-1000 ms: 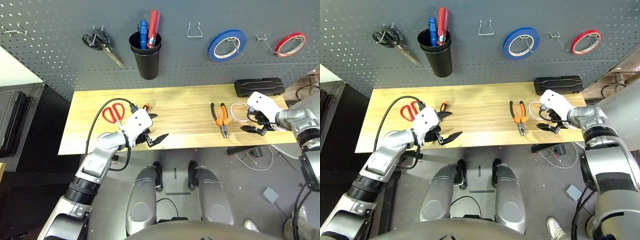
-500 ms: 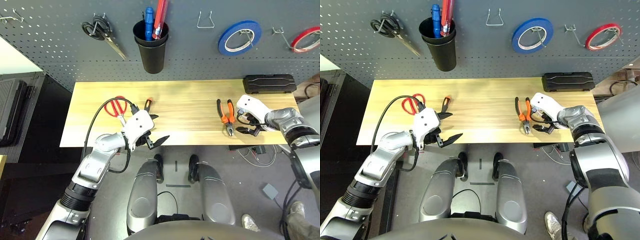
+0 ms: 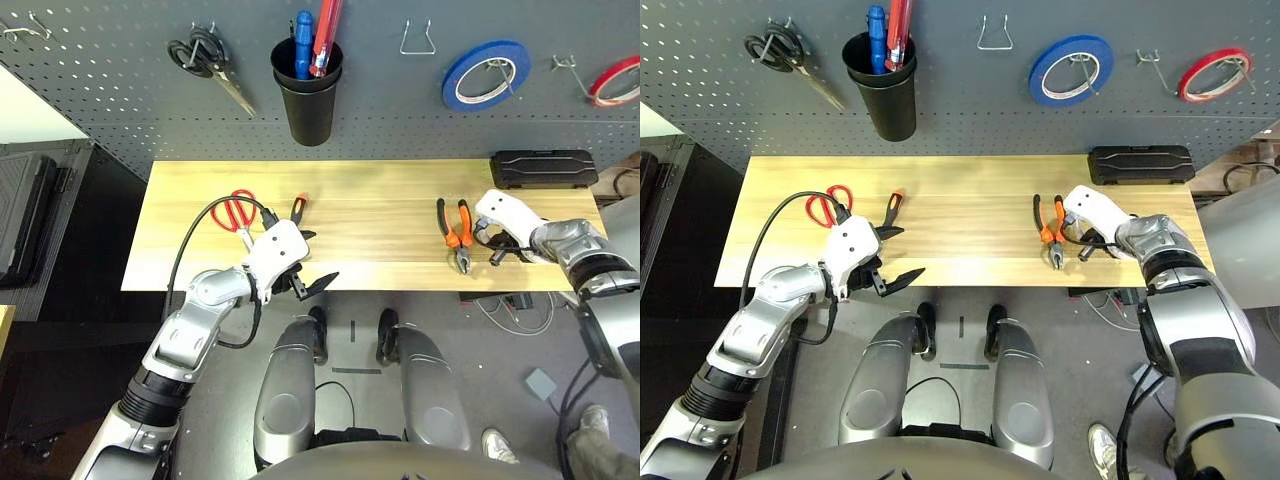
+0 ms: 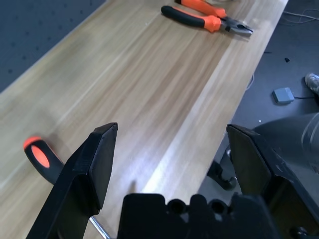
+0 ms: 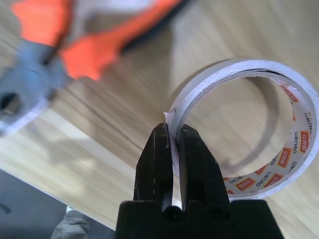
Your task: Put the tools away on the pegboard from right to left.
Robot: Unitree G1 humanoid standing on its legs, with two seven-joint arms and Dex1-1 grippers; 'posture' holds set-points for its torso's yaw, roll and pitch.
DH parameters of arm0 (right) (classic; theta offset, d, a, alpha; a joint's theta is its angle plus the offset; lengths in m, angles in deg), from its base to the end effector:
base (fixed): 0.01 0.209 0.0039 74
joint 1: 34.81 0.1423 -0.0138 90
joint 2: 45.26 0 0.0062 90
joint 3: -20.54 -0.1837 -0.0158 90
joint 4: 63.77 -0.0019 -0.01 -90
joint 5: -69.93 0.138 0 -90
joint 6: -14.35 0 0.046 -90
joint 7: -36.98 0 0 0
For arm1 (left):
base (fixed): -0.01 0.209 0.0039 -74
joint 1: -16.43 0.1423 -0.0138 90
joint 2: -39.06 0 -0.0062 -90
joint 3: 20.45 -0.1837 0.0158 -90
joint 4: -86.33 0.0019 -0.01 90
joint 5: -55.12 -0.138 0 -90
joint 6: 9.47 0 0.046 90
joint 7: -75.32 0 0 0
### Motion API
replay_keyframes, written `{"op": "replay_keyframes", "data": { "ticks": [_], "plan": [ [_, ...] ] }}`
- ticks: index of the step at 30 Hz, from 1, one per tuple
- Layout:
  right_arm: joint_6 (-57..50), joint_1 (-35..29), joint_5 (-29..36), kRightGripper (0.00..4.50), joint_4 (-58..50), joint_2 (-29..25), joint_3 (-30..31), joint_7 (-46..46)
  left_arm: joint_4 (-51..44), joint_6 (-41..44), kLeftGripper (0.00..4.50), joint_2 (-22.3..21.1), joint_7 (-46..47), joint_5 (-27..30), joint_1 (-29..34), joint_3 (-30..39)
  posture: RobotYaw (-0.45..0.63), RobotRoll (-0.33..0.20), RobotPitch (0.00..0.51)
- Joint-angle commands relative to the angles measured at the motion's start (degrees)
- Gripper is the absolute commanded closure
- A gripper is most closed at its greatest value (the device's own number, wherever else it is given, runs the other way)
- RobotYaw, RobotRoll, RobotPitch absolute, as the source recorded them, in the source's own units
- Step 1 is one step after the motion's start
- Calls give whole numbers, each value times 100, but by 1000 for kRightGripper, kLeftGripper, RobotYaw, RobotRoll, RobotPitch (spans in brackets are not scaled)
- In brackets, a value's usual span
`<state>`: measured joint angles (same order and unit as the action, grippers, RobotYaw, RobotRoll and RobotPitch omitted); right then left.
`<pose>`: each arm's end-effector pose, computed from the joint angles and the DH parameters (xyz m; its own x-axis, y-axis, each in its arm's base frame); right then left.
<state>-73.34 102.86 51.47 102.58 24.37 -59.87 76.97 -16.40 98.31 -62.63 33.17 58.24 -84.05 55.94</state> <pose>0.3011 -0.3134 0.0887 0.6398 0.0946 -0.7627 -0.5778 0.7136 -0.3962 0.2276 0.1728 0.1055 0.5760 -0.7544 -0.3148 0.8133 0.4903 0.3132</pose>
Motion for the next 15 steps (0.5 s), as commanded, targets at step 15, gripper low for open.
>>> {"op": "replay_keyframes", "data": {
  "ticks": [15],
  "plan": [
    [2759, -1930, 1304, 4462, -1419, -559, -1457, -1165, 105, -921, 0, 201, -128, 484, -39, 304, 137, 0, 239]
  ]
}}
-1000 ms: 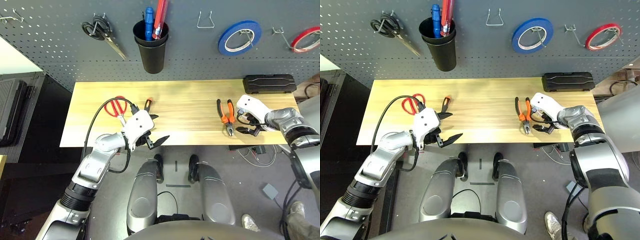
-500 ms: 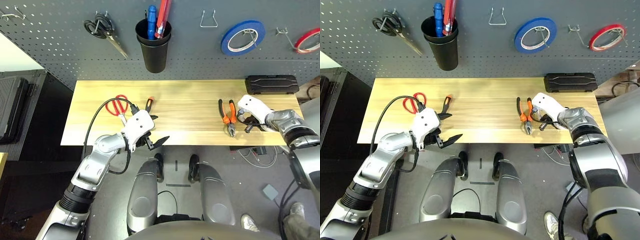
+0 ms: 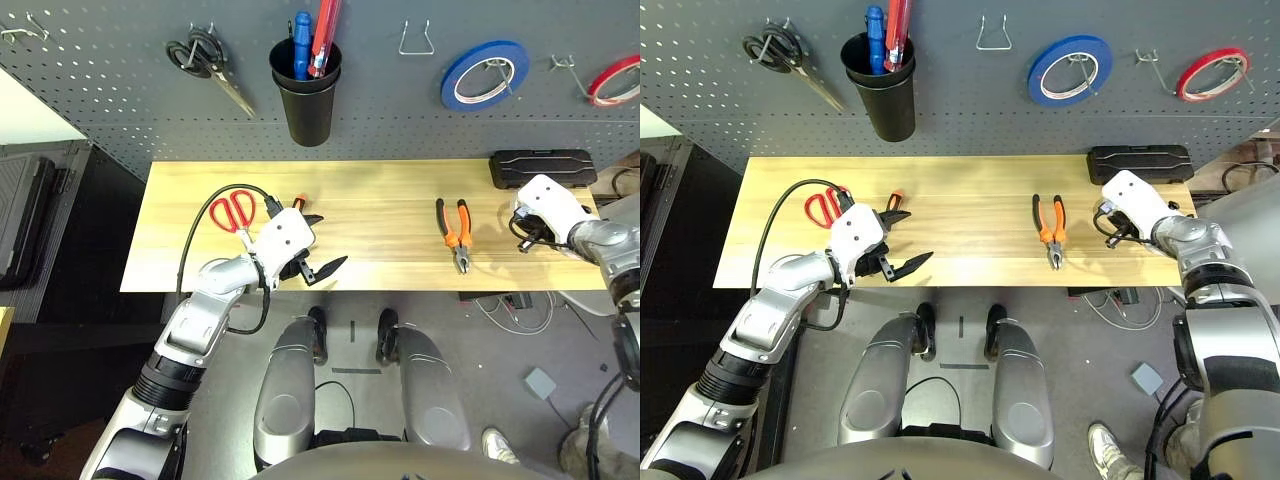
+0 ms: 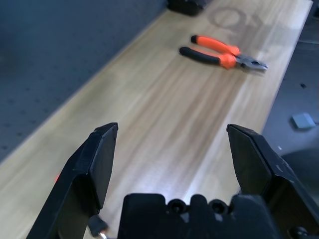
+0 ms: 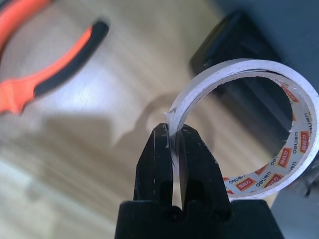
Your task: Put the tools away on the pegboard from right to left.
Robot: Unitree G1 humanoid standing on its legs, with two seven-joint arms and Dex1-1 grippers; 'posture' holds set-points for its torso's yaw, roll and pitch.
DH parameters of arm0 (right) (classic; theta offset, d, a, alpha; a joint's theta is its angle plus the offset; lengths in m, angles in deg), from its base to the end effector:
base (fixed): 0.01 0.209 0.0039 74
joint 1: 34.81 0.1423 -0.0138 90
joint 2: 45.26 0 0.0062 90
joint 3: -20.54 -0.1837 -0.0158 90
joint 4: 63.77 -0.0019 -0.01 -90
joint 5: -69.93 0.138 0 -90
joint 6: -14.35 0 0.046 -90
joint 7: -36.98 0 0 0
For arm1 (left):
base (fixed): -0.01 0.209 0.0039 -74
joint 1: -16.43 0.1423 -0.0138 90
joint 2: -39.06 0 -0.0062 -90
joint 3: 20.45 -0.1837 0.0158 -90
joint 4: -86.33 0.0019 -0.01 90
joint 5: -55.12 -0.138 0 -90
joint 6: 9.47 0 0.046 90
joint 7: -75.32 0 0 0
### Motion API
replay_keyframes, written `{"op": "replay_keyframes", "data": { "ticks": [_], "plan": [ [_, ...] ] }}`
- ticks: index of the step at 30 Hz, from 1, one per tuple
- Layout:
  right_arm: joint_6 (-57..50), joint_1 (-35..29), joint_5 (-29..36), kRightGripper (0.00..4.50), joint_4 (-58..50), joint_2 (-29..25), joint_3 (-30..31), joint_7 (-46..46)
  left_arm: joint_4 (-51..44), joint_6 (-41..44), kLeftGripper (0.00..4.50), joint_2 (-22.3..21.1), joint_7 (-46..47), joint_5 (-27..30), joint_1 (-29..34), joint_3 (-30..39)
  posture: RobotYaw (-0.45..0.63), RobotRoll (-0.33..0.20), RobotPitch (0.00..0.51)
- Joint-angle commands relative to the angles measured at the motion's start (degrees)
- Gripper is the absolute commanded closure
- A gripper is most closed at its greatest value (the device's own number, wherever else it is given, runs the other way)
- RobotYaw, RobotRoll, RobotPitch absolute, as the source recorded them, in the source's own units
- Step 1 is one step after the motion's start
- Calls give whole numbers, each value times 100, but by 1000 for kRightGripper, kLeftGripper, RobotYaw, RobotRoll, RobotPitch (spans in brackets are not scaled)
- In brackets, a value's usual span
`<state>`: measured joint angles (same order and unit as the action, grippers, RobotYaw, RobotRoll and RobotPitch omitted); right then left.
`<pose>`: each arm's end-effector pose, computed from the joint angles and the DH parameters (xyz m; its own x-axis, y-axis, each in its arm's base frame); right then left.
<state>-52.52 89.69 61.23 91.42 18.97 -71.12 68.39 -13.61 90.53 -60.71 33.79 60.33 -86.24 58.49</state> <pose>0.2665 -0.3450 0.0916 0.9183 0.1338 -0.3727 -0.3416 0.7436 -0.5747 0.2360 0.1734 0.1143 0.5979 -0.7838 -0.1678 0.7762 0.5139 0.3654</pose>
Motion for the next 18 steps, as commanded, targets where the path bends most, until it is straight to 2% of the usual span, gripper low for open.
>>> {"op": "replay_keyframes", "data": {
  "ticks": [1, 8, 18],
  "plan": [
    [911, -856, 416, 4462, -457, 8, -454, -456, -234, -177, 0, 15, -229, 356, 184, 84, 136, 0, 237],
    [1877, -1678, 727, 4462, -854, 211, -810, -987, -486, -54, 0, 41, -410, 875, 23, 238, 113, 0, 218],
    [3181, -1959, 725, 4462, -929, 200, -1019, -1747, -789, 29, 0, 150, -471, 1525, -166, 432, 98, 0, 193]
  ]
}}
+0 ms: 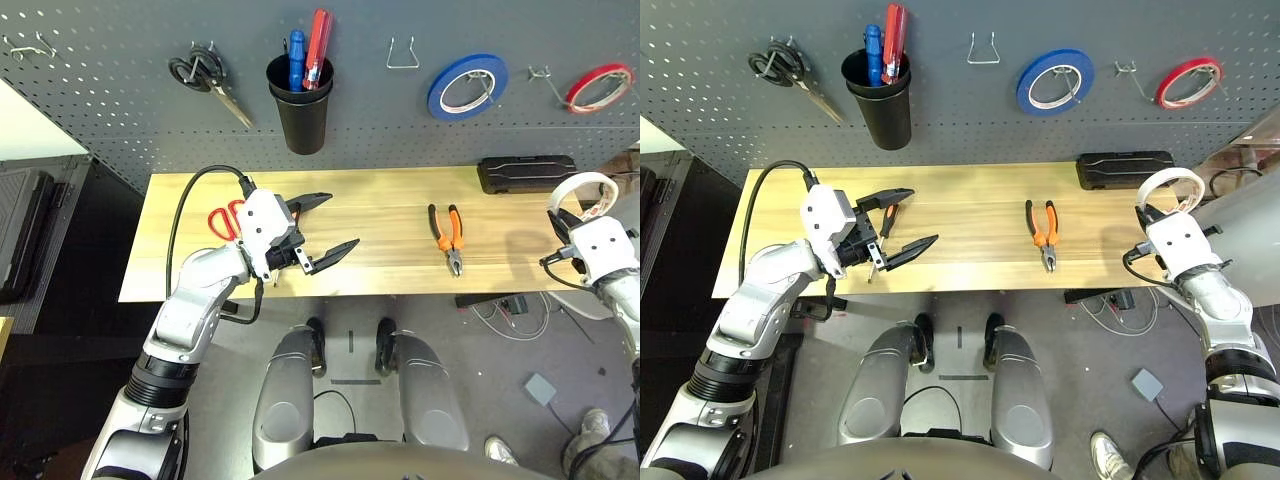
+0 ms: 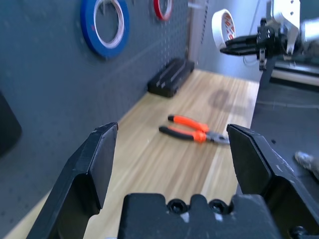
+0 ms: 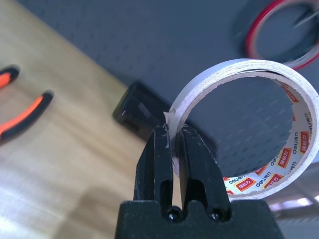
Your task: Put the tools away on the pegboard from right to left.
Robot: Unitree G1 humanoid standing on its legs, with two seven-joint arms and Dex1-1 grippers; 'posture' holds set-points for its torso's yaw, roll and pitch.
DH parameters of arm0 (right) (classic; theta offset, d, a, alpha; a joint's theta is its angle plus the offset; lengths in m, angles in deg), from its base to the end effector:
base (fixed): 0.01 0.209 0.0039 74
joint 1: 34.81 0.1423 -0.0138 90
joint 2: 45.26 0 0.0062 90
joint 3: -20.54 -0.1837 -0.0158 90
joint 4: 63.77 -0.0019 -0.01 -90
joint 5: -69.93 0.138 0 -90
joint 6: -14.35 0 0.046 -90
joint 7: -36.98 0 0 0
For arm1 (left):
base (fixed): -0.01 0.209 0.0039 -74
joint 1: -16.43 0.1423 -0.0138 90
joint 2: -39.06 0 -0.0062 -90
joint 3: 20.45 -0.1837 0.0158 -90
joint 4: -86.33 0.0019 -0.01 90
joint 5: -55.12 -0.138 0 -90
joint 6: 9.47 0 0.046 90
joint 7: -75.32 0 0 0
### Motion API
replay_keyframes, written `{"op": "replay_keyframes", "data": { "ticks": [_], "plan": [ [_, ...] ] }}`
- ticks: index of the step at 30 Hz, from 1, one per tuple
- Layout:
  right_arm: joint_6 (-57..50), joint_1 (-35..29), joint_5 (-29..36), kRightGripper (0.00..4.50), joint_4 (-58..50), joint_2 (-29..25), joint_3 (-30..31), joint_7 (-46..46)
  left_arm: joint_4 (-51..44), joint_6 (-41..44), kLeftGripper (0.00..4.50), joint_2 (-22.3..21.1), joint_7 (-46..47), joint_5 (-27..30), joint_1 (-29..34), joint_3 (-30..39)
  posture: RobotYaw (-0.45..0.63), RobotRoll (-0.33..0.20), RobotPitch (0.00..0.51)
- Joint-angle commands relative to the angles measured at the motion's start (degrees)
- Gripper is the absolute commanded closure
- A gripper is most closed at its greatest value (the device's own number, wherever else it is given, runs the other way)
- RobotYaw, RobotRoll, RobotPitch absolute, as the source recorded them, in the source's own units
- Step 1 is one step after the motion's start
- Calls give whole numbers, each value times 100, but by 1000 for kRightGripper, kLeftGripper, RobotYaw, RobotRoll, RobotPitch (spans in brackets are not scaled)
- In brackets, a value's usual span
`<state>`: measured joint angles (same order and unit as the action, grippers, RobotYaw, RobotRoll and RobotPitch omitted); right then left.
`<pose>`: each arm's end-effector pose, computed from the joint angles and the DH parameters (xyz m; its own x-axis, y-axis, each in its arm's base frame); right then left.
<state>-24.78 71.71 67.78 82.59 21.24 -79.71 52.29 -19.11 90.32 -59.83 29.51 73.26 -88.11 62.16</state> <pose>0.2072 -0.3466 0.0620 0.9863 0.1078 0.1248 -0.0021 0.7648 -0.6443 0.2350 0.1715 0.1414 0.4767 -0.8775 0.0526 0.8294 0.4688 0.3037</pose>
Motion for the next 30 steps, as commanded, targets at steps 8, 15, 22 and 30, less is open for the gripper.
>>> {"op": "replay_keyframes", "data": {
  "ticks": [8, 15, 22, 30],
  "plan": [
    [1391, -80, 252, 4462, 20, -14, -148, -34, -399, 168, 0, 219, 22, 603, -95, 185, 90, 0, 183],
    [1124, 596, 472, 4462, 36, 76, 54, 546, -362, 158, 0, 213, 35, 603, -190, 166, 85, 0, 183],
    [483, 1572, 245, 4462, 465, 178, 231, 734, -314, 154, 0, 214, 41, 545, -259, 123, 94, 0, 185],
    [-398, 2704, -226, 4462, 1192, 287, 580, 693, -274, 157, 0, 167, 85, 433, -308, 105, 118, 0, 189]
  ]
}}
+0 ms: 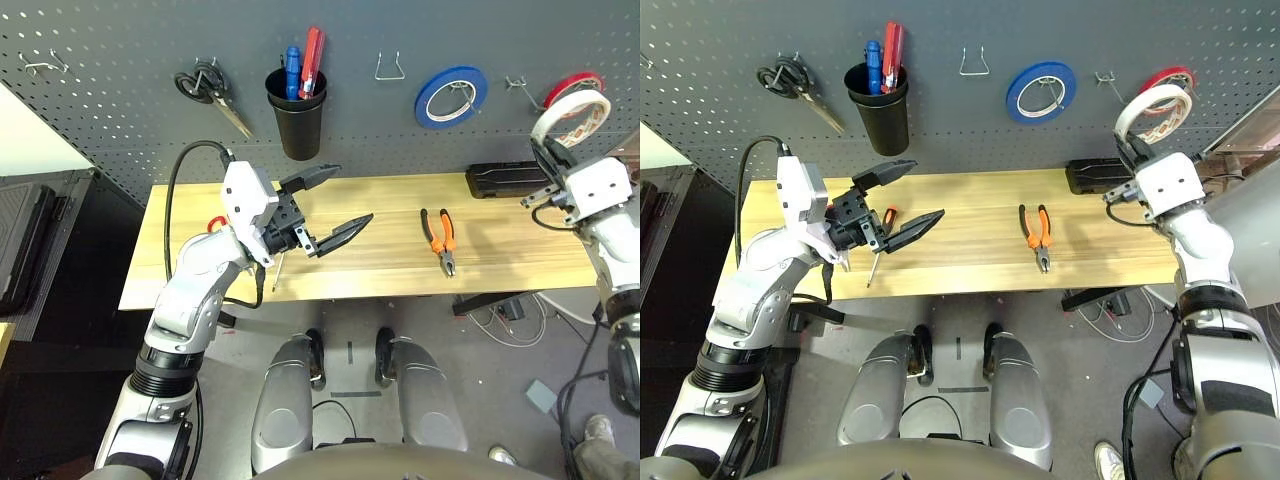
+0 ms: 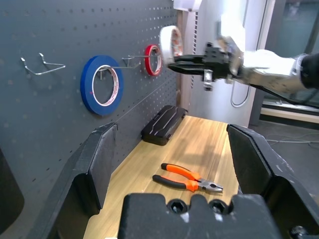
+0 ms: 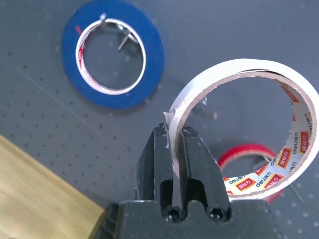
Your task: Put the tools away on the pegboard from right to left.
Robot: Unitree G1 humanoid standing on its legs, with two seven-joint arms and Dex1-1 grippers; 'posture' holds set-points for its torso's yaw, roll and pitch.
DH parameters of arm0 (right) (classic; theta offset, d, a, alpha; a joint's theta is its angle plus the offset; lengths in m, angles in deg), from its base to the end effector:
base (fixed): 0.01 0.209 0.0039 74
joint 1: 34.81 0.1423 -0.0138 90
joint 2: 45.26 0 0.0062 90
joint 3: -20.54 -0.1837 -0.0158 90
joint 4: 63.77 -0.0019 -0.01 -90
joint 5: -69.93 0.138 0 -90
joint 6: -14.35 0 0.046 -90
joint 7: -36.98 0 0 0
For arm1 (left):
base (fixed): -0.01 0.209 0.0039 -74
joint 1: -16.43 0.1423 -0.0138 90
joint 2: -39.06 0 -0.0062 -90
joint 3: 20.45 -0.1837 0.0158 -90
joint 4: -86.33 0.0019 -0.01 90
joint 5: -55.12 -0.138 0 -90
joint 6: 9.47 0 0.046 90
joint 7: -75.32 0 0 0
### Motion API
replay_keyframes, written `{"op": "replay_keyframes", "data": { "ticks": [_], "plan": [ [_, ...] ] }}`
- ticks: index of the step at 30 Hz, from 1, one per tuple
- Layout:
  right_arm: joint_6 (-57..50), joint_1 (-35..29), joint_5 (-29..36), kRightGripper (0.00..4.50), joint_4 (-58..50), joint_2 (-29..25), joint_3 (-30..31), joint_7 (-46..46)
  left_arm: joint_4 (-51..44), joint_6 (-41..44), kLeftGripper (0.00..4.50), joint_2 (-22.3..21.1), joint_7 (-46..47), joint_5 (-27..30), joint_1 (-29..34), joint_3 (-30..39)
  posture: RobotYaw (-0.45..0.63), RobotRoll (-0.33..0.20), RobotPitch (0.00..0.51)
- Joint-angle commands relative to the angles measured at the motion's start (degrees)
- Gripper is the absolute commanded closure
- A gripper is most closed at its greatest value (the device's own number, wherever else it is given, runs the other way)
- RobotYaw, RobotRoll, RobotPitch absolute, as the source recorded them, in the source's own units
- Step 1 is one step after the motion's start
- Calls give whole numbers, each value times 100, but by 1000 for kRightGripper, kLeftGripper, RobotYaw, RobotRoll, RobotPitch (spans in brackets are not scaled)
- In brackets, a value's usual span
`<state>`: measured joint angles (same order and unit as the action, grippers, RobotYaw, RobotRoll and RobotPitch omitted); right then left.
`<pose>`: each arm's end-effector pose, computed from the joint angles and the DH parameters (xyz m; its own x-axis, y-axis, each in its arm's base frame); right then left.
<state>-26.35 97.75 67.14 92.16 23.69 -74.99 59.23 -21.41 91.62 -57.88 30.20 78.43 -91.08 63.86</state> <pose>0.2940 -0.3083 0.1325 0.9180 0.2923 0.2680 -0.0587 0.7686 -0.6370 0.2376 0.1653 0.1589 0.4344 -0.8829 0.1782 0.8348 0.4690 0.2885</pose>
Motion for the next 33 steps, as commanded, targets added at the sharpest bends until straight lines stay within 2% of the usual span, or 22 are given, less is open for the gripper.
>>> {"op": "replay_keyframes", "data": {
  "ticks": [1, 8, 11, 14, 20, 21, 28, 33],
  "plan": [
    [-367, 228, -206, 4462, 301, 69, 136, -51, -44, 30, 0, -36, 22, -102, -12, -67, 118, 0, 189],
    [-1162, 1044, -598, 4462, 696, 257, 346, -524, -46, 53, 0, -81, 30, -158, 0, -84, 125, 0, 191],
    [-1488, 1340, -706, 3594, 835, 350, 358, -765, -37, 59, 0, -90, 42, -195, -14, -106, 131, 0, 194],
    [-1513, 1382, -730, 2453, 854, 387, 318, -819, -46, 80, 0, -112, 52, -229, -10, -118, 131, 0, 194],
    [-674, 687, -447, 138, 642, 399, 106, -512, -139, 93, 0, -187, 58, -288, 148, -107, 148, 0, 206],
    [-507, 543, -411, 32, 594, 389, 100, -449, -150, 94, 0, -199, 55, -290, 172, -107, 148, 0, 207],
    [431, -690, 67, 32, -50, 453, -62, -7, -78, 35, 0, -320, -11, -345, 263, -142, 133, 0, 210],
    [-249, -1521, 227, 32, -787, 527, -109, -153, 58, -12, 0, -396, -107, -475, 262, -220, 117, 0, 212]
  ]
}}
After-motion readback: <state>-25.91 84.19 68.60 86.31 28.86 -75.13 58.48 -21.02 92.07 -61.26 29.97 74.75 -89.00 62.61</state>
